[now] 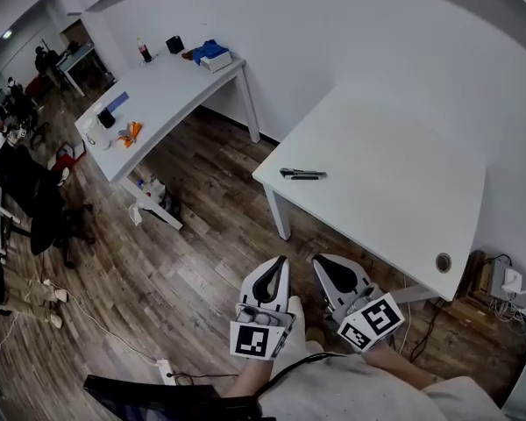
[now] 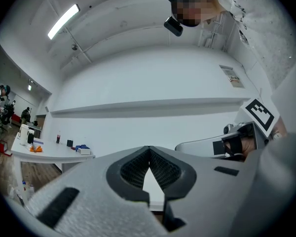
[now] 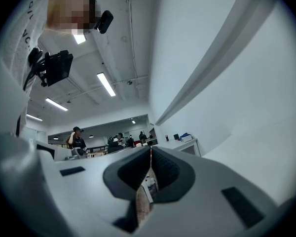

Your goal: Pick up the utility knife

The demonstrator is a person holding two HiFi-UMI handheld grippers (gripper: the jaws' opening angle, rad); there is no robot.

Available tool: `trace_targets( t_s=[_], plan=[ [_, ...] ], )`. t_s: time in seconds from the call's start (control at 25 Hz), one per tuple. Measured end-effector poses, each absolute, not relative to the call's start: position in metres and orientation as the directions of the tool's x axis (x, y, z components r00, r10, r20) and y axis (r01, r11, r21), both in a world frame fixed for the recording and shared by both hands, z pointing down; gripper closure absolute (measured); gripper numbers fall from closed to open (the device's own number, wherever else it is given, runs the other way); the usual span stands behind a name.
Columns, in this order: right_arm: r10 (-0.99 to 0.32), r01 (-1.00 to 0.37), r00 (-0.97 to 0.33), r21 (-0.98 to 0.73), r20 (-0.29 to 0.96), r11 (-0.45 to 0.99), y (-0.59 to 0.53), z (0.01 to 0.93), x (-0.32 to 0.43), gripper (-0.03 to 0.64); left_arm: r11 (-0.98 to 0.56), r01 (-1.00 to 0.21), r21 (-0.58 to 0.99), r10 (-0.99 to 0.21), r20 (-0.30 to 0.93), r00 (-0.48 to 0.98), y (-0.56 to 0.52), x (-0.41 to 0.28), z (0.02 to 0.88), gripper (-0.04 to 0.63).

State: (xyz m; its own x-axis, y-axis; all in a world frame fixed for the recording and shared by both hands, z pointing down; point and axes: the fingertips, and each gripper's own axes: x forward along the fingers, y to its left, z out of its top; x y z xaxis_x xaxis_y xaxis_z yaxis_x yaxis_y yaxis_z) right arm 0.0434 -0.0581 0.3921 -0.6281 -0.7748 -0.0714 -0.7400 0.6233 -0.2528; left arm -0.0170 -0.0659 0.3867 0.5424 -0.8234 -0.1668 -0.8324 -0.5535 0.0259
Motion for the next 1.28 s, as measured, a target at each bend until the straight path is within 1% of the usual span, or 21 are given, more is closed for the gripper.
trace_targets(
  t_s=[0.16, 0.32, 0.44, 0.56, 0.68, 0.88, 1.0, 1.12, 1.28],
  plan=[
    [-0.796, -0.762, -0.602, -0.254, -0.062, 0.596, -0.075, 0.396, 0.051, 0.607, -0.572, -0.82, 0.011, -0.811, -0.159, 0.564, -0.086, -0.011, 0.391, 0.588],
    [-0.81, -0.776, -0.584, -0.257, -0.053, 0.576, -0.095, 0.398, 0.054, 0.607, -0.597, -0.801, 0.03, -0.791, -0.183, 0.583, -0.109, -0.007, 0.392, 0.588],
    [-0.813, -0.779, -0.58, -0.262, -0.044, 0.57, -0.115, 0.402, 0.053, 0.608, -0.602, -0.798, 0.01, -0.786, -0.184, 0.59, -0.13, -0.01, 0.397, 0.588],
    [-0.815, -0.78, -0.579, -0.268, -0.035, 0.565, -0.135, 0.406, 0.05, 0.607, -0.607, -0.795, 0.015, -0.785, -0.167, 0.597, -0.15, -0.011, 0.403, 0.588],
    [-0.814, -0.779, -0.58, -0.271, -0.032, 0.565, -0.158, 0.408, 0.046, 0.608, -0.626, -0.778, 0.052, -0.775, -0.149, 0.614, -0.174, -0.011, 0.409, 0.588],
    [-0.816, -0.782, -0.577, -0.276, -0.019, 0.559, -0.2, 0.414, 0.037, 0.608, -0.646, -0.762, 0.037, -0.76, -0.124, 0.638, -0.213, -0.015, 0.413, 0.588],
    [-0.818, -0.785, -0.574, -0.275, -0.014, 0.556, -0.224, 0.414, 0.032, 0.609, -0.664, -0.745, 0.062, -0.747, -0.103, 0.657, -0.237, -0.015, 0.419, 0.588],
    [-0.826, -0.793, -0.564, -0.273, -0.007, 0.544, -0.245, 0.416, 0.03, 0.609, -0.68, -0.732, 0.043, -0.733, -0.094, 0.674, -0.261, -0.018, 0.424, 0.588],
    [-0.835, -0.805, -0.55, -0.279, 0.017, 0.524, -0.266, 0.424, 0.028, 0.609, -0.701, -0.71, 0.07, -0.713, -0.086, 0.696, -0.283, -0.019, 0.428, 0.588]
  ],
)
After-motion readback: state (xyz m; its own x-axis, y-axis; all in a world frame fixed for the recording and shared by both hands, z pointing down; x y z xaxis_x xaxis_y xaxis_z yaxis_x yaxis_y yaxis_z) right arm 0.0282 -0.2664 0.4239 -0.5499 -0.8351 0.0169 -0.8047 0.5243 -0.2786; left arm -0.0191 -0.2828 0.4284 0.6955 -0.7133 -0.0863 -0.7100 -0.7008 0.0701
